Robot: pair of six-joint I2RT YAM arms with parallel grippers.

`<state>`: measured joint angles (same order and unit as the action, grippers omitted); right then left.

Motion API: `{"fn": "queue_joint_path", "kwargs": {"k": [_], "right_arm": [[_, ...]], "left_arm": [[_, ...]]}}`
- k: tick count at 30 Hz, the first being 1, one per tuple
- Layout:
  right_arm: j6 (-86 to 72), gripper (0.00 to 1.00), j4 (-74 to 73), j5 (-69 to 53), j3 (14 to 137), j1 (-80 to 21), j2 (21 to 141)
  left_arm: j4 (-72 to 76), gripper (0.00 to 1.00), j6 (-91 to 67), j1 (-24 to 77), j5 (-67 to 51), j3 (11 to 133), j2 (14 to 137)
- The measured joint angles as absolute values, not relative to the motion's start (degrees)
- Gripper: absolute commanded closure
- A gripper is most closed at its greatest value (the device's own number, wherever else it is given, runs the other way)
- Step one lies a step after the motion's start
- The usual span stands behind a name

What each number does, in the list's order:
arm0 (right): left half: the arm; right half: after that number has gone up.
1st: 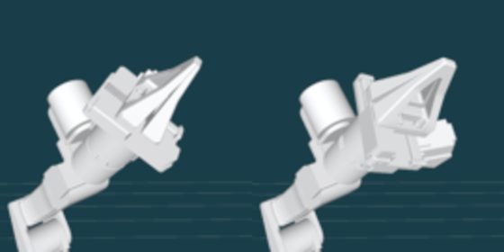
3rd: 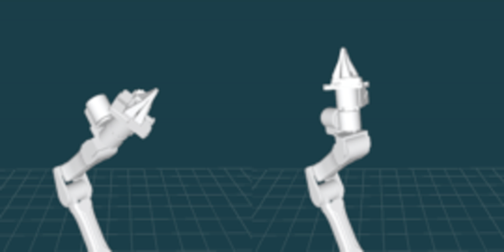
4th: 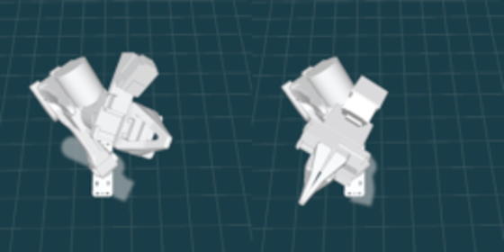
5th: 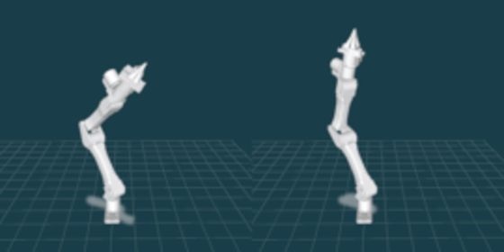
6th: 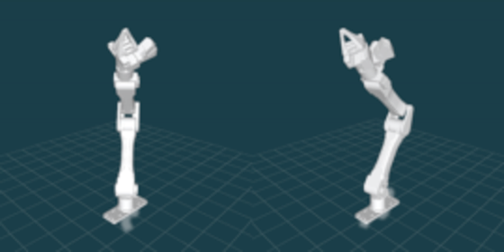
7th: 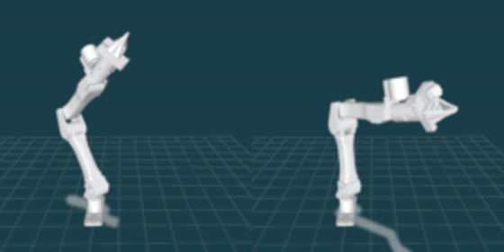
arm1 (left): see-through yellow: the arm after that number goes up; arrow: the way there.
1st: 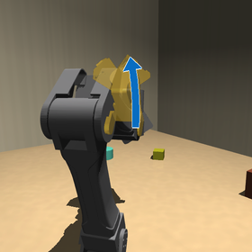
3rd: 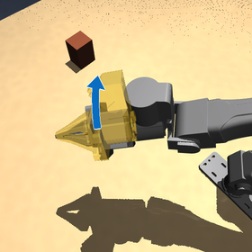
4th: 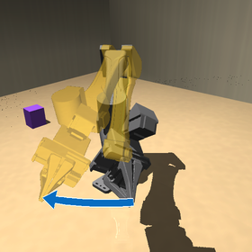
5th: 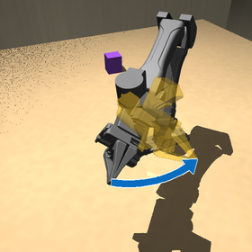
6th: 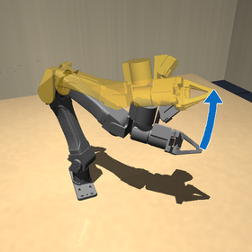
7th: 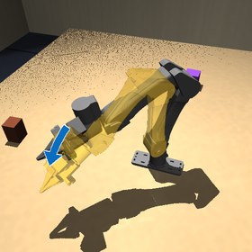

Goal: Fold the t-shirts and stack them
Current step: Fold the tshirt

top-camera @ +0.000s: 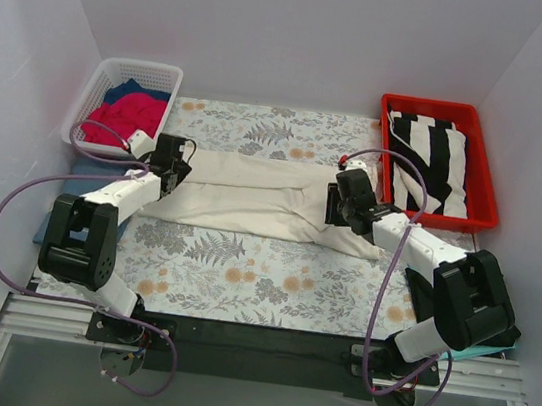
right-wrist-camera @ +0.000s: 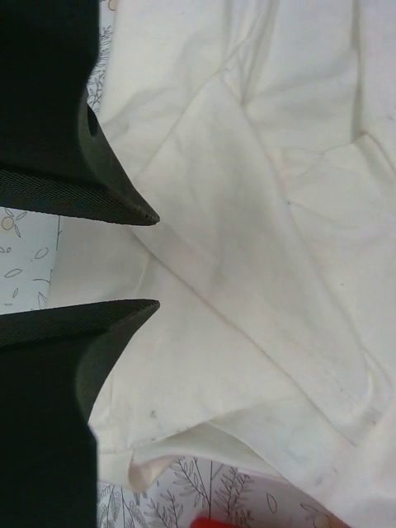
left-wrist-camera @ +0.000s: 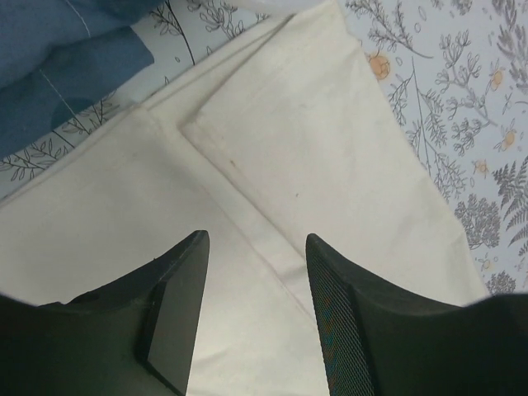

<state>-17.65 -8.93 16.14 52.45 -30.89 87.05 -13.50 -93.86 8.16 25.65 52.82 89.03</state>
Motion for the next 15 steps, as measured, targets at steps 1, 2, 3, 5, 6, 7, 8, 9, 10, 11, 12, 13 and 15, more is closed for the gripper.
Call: {"fn": "queue_joint_path", "kwargs": {"k": [1,2,3,5,6,7,8,9,10,11,12,13,15], "right_arm": [[-18.2,0.52,-8.8,15.5,51.7,-31.2,86.9],[-18.7,0.51,-8.8,14.9,51.1,-31.4,86.9],[-19.3,0.51,-8.6,14.7,50.7,-31.6,86.9],[-20.1,0.51,-8.1,14.0,49.8,-31.9,86.9],[-20.5,0.5,-7.7,13.5,49.4,-32.1,86.9],[-20.9,0.5,-7.2,13.2,49.1,-32.2,87.0],[-21.2,0.5,-6.7,12.8,48.9,-32.3,87.0],[-21.5,0.5,-6.3,12.5,48.8,-32.3,87.2],[-21.9,0.5,-5.7,12.0,48.8,-32.3,87.4],[-22.2,0.5,-5.0,11.6,48.8,-32.3,87.7],[-22.4,0.5,-4.5,11.4,48.8,-32.4,87.9],[-22.8,0.5,-4.1,11.0,48.8,-32.4,88.2],[-23.4,0.5,-3.5,10.3,48.8,-32.4,88.7]], "left_arm": [[-13.5,0.51,-93.9,8.5,25.5,52.3,88.9],[-13.5,0.51,-93.9,8.8,25.4,51.9,88.9],[-13.5,0.51,-93.9,8.9,25.3,51.4,88.8],[-13.5,0.51,-93.9,9.0,25.2,50.5,88.4],[-13.5,0.51,-94.0,9.0,25.1,50.1,88.2],[-13.5,0.51,-94.0,9.0,25.1,49.7,88.1],[-13.5,0.51,-94.1,9.0,25.0,49.4,88.0],[-13.5,0.51,-94.1,9.0,25.0,49.2,88.0],[-13.6,0.51,-94.1,9.0,25.0,49.2,87.9],[-13.6,0.51,-94.1,9.0,25.0,49.2,87.9],[-13.6,0.51,-94.1,9.0,25.1,49.2,87.9],[-13.6,0.51,-94.1,9.0,25.1,49.2,87.8],[-13.6,0.51,-94.1,9.0,25.1,49.2,87.6]]}}
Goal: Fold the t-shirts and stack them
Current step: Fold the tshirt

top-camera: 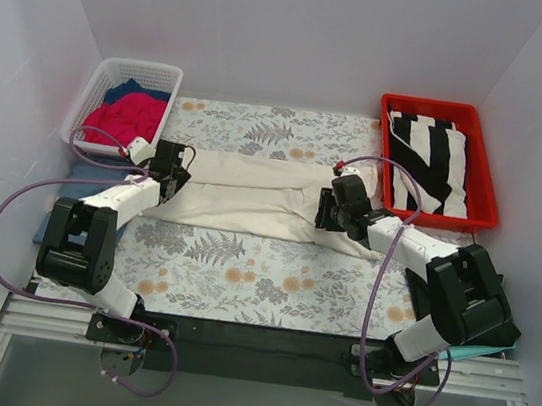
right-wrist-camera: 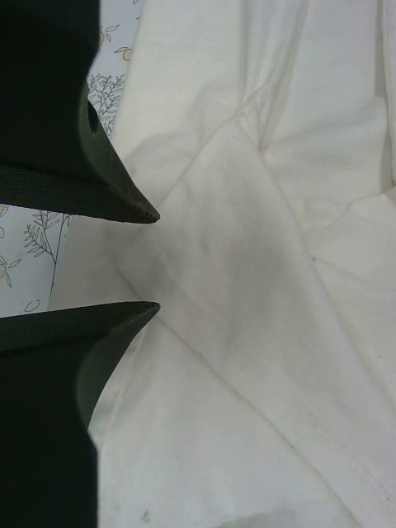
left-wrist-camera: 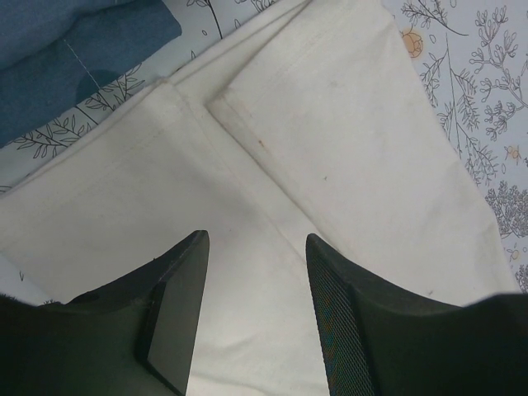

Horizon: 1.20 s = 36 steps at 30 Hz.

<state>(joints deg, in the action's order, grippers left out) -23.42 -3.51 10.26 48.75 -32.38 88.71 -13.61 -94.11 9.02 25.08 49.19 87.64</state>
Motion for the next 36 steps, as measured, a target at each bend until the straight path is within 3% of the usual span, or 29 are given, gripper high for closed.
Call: {"fn": "queue_joint_path", "kwargs": {"k": [19,22,24,27,36], "right_arm": [[-26.8,0.52,0.8,8.8,45.7,-32.7,91.1],[-26.8,0.6,1.6,8.8,46.0,-32.7,92.8],[-26.7,0.75,1.7,8.8,46.8,-32.7,93.4],[-26.6,0.88,1.7,8.8,47.5,-32.7,94.1],[-25.3,0.89,-0.1,10.7,51.1,-33.9,93.4]], "left_arm": [[-14.6,0.5,-95.0,9.0,25.1,49.2,87.4],[-14.6,0.51,-95.0,9.0,25.1,49.2,87.4],[-14.6,0.51,-95.0,9.0,25.1,49.2,87.4],[-14.6,0.51,-95.0,9.0,25.2,49.2,87.4],[-15.0,0.51,-95.0,9.0,25.7,49.2,87.4]]}}
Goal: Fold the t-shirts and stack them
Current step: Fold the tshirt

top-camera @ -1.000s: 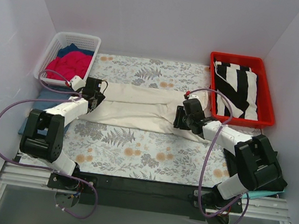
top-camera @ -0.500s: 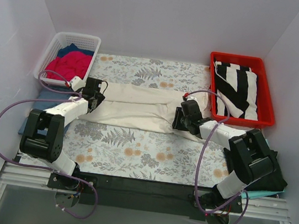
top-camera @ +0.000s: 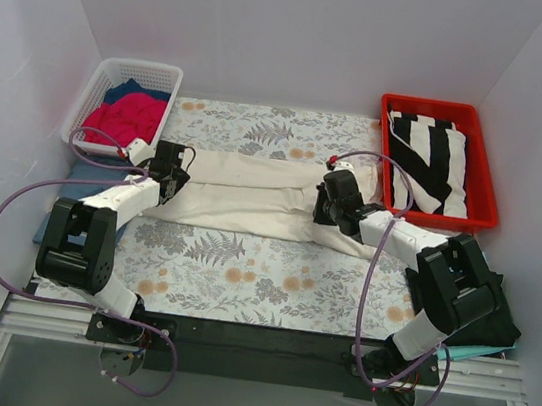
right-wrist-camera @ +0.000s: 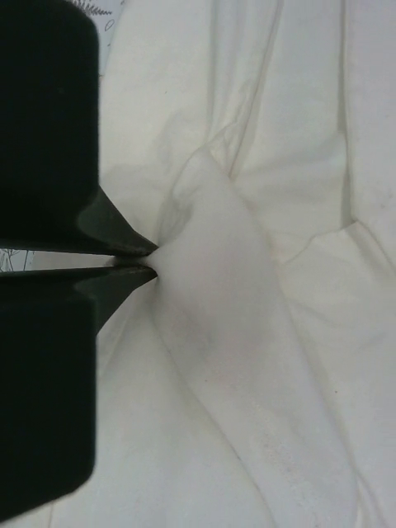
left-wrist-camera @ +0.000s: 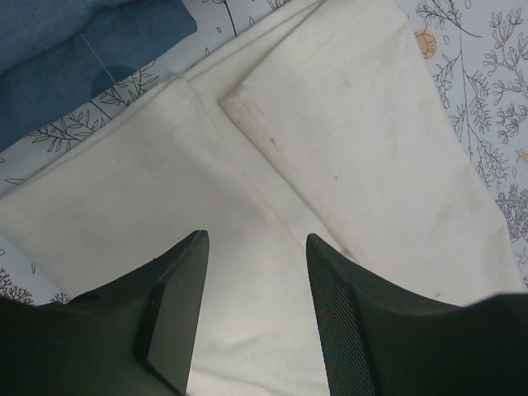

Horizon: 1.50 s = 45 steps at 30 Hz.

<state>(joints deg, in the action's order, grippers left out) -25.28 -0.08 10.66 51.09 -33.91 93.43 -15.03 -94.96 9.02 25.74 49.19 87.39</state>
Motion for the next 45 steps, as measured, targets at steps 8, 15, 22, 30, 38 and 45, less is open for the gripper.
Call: {"fn": "queue_joint_path", "kwargs": {"k": [8,15,22,30,38,45], "right_arm": [[-22.1,0.89,-0.6,12.1,58.8,-34.3,93.9],[-16.0,0.88,-0.4,11.6,72.5,-34.3,106.6],[-10.9,0.41,-1.5,10.3,78.3,-34.1,113.4],[-10.3,0.36,-2.1,14.4,71.4,-34.0,104.5],[-12.1,0.38,-3.0,18.2,57.7,-33.2,94.8],[-14.2,0.39,-4.7,19.1,47.6,-31.1,88.7]], "left_arm": [[-15.0,0.51,-95.2,9.0,25.7,49.2,87.4],[-15.2,0.51,-95.2,9.0,26.5,49.3,87.4],[-16.3,0.51,-94.9,9.0,27.3,50.0,87.4],[-16.7,0.51,-94.2,9.0,27.3,50.1,85.5],[-19.0,0.51,-94.8,9.1,27.4,50.1,85.3],[-23.4,0.51,-99.6,9.1,28.1,49.5,86.6]]}}
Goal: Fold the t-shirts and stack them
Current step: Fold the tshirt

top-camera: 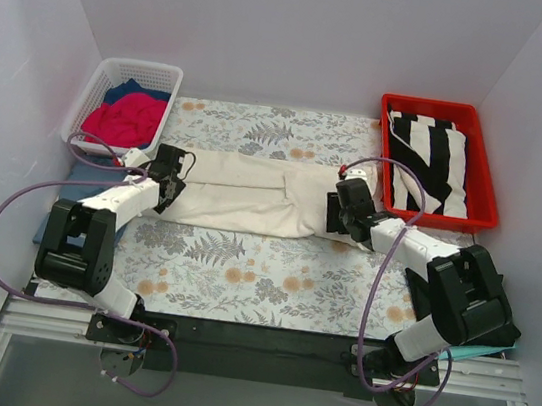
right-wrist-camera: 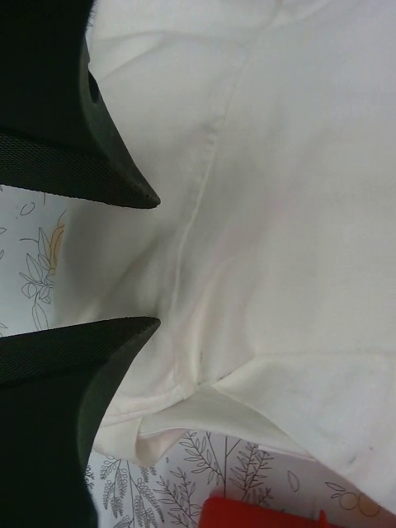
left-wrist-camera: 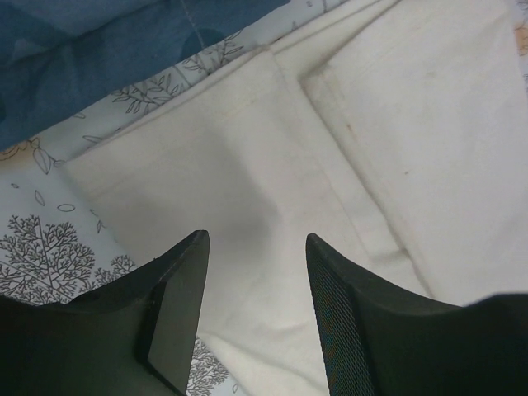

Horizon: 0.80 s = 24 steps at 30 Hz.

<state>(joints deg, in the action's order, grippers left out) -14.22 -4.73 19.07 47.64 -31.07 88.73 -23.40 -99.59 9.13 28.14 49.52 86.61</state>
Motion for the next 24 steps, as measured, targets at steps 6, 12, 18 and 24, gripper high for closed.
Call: {"fn": "queue_joint_path", "kwargs": {"k": [6,12,18,24], "right_arm": [[-15.0,0.4,-4.6,19.4,45.5,-29.1,90.5],[-16.4,0.4,-4.3,19.5,45.5,-27.1,91.2],[-17.1,0.41,-6.5,19.9,46.4,-23.7,91.3],[-17.9,0.42,-11.0,21.7,47.9,-22.5,91.4]], "left_arm": [[-26.7,0.51,-102.5,9.1,28.2,48.4,89.1],[-27.2,0.5,-103.9,8.3,28.5,48.7,90.6],[-28.0,0.5,-105.2,7.2,28.4,49.7,91.4],[-28.3,0.51,-105.9,6.8,27.7,49.8,91.2]]}}
